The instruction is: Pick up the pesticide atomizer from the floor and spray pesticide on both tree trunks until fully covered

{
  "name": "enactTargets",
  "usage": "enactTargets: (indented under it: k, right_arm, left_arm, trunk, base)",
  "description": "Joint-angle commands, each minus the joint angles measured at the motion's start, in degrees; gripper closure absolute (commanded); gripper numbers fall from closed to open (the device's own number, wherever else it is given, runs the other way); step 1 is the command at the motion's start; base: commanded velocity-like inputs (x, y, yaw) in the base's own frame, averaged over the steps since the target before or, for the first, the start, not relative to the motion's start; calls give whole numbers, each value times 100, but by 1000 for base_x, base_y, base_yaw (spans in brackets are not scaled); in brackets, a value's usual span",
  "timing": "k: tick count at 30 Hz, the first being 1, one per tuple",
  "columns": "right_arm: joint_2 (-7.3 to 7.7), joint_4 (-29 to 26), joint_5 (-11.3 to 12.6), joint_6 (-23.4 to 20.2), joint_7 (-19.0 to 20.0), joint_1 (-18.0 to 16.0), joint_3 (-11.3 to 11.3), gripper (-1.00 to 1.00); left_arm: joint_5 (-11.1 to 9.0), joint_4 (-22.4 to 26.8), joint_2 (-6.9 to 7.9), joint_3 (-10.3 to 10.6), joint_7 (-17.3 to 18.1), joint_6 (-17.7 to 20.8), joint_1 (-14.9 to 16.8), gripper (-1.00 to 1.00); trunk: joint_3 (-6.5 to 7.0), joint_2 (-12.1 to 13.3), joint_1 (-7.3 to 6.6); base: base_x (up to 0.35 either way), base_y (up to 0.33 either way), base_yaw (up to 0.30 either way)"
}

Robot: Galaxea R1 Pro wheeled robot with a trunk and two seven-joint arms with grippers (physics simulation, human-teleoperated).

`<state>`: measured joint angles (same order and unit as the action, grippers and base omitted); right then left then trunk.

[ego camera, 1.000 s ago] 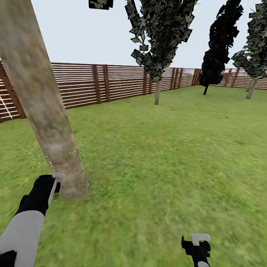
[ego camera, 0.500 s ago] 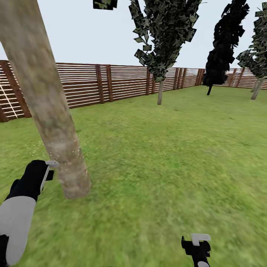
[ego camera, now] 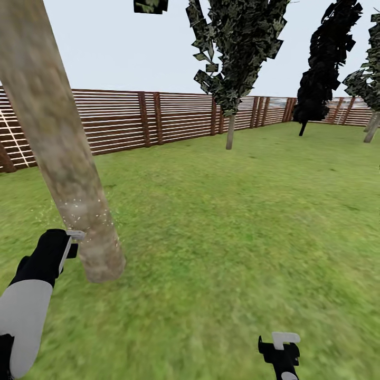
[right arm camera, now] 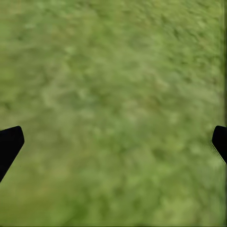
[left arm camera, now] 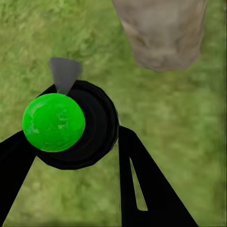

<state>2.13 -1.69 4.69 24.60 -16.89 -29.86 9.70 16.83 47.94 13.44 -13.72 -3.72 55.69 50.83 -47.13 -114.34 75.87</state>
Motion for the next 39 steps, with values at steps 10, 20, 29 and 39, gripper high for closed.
enactTargets:
  k: [10,20,29,39]
  right_arm:
    - [0,2,49,13,-16,-3,49,-100]
    - [5,2,49,11,-16,-3,42,-100]
    - [3,2,49,11,-16,-3,45,-100]
    - [-2,2,51,13,-16,-3,49,-100]
  left_arm:
    - [-22,31,-87,1,-49,30,6,100]
    - [-17,-15,-73,3,-58,30,-80,100]
    - [-22,-20,-89,-8,-58,13,-257,100]
    - [-11,-12,-79,-5,-67,21,-258,100]
  trunk:
    - [-5,-2,-1]
    - [-5,-2,-1]
    - [-5,-2,-1]
    - [-5,-2,-1]
  base:
    - [0,-274,54]
    - [125,-242,167]
    - [228,-191,2]
    - [175,-226,243]
